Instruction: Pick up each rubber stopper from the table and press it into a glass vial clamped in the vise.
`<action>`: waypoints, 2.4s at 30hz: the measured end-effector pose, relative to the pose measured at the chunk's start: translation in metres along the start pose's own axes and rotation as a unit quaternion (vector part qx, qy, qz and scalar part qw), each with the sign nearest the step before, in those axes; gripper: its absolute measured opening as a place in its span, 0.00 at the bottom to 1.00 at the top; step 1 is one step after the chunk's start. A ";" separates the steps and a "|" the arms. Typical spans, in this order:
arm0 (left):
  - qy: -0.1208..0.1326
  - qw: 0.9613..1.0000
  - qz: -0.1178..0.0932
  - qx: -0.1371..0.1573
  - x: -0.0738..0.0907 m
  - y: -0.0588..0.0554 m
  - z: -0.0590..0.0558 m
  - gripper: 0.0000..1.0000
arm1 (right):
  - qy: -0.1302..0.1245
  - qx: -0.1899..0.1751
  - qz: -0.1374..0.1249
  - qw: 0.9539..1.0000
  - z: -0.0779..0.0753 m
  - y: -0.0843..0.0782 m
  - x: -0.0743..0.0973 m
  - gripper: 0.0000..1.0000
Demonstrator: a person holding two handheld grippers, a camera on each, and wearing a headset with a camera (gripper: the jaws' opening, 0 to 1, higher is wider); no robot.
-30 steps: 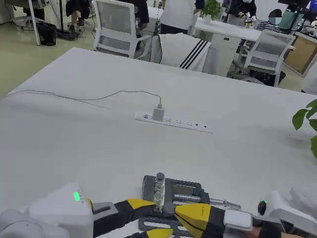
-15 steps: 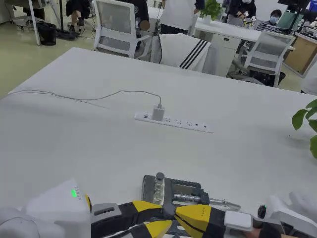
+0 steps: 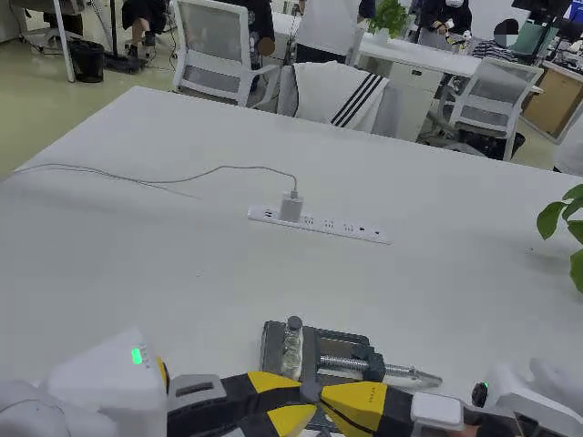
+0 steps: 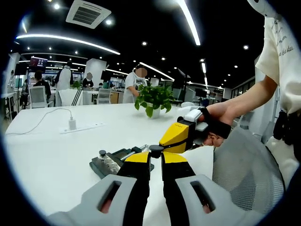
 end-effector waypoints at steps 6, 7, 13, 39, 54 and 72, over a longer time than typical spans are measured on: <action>-0.001 1.000 0.000 0.002 0.000 0.000 0.000 0.05 | 0.001 -0.001 -0.002 1.000 -0.001 -0.001 0.000 0.00; -0.002 1.000 0.001 0.003 0.000 0.000 0.000 0.05 | 0.001 -0.001 -0.002 1.000 -0.001 -0.001 0.000 0.00; -0.003 1.000 0.002 0.004 0.001 -0.001 -0.001 0.05 | 0.001 0.005 -0.002 1.000 -0.002 -0.001 0.001 0.00; 0.002 1.000 0.013 0.013 0.003 -0.010 0.001 0.04 | -0.032 0.127 -0.024 0.991 -0.010 0.001 0.006 0.49; -0.003 1.000 0.026 0.014 0.003 -0.017 -0.001 0.04 | -0.108 0.336 0.045 0.935 -0.023 -0.011 0.010 0.85; -0.035 0.995 0.088 -0.011 -0.003 -0.041 -0.014 0.04 | -0.181 0.585 0.181 0.770 -0.028 -0.014 0.016 0.71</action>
Point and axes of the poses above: the centre of the closed fingertips' face, and the gripper's own axes: x roughly backward along the fingers, z roughly to its left, y roughly out of its top, the point moved 1 cm from there along x, roughly backward along the fingers, and after that the axes turned 7 degrees about -y, right-handed, at the moved point
